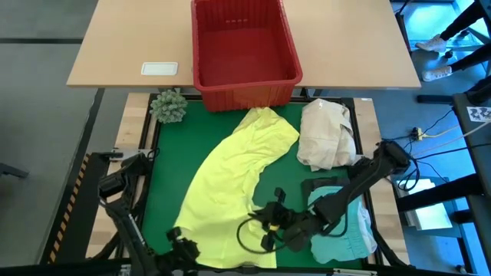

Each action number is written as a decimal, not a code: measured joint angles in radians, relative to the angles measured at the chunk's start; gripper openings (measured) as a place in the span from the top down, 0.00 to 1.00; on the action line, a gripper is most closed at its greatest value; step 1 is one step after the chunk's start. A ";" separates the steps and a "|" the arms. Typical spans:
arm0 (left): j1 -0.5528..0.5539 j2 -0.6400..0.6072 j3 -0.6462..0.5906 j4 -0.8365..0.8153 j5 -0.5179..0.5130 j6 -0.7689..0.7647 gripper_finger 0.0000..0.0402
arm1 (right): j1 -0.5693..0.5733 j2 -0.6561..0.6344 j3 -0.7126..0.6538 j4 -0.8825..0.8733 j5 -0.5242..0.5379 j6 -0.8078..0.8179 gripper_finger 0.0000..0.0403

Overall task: Fold Laundry from Bin
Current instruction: Fold the yellow shirt

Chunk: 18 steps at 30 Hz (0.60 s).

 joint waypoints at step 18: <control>0.163 0.063 0.000 0.241 0.000 0.337 0.67 | -0.142 -0.103 0.001 0.116 -0.147 -0.157 1.00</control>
